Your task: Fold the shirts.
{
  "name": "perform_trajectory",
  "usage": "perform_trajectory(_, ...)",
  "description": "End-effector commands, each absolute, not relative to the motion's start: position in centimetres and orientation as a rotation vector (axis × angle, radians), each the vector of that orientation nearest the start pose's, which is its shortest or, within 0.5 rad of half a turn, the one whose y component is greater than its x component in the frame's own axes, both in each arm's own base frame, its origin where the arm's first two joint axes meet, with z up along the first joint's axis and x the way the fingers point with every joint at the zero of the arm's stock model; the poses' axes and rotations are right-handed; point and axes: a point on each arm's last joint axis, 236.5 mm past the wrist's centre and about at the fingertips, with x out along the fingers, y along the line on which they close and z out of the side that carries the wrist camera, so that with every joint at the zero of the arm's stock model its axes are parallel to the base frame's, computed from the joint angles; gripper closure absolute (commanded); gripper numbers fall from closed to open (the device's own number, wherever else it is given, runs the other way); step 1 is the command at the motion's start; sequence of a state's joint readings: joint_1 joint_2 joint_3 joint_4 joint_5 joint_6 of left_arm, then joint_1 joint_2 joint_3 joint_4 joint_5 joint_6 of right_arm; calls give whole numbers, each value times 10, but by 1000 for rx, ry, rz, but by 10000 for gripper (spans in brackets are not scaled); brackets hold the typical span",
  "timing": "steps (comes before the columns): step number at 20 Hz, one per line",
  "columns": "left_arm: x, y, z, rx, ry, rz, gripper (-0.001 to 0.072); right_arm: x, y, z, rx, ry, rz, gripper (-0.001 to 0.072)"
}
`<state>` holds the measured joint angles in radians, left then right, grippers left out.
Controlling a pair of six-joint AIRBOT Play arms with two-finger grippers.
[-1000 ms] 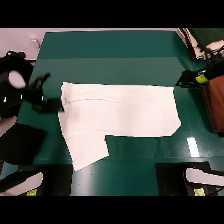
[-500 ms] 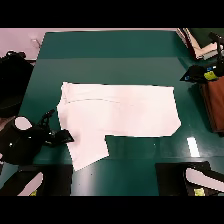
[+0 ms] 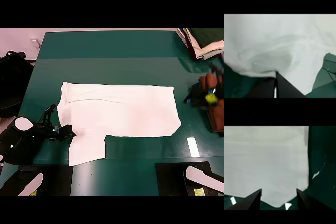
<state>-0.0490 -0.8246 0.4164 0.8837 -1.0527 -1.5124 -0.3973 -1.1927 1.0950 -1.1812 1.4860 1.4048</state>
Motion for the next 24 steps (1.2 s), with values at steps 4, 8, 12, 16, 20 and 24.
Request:
perform_trajectory(4, 214, -140, -47, -604, 1389, -329, 679, 214, 12, -78, 838, 1641, 82, 201)
perform_trajectory(8, 212, -137, -50, -582, 1397, -322, 679, 222, 26, -89, 922, 1577, 80, 253)
perform_trajectory(12, 200, -135, -53, -552, 1445, -331, 680, 219, 40, -89, 822, 1600, 163, 692)
perform_trajectory(16, 175, -121, -46, -445, 1492, -336, 682, 205, 36, -75, 616, 1624, 189, 694)
perform_trajectory(20, 135, -119, -9, -424, 1470, -356, 682, 166, -10, -36, 343, 1681, 50, 694)
perform_trajectory(24, 156, -115, 32, -387, 1301, -359, 681, 185, -27, 9, 278, 1495, -38, 694)
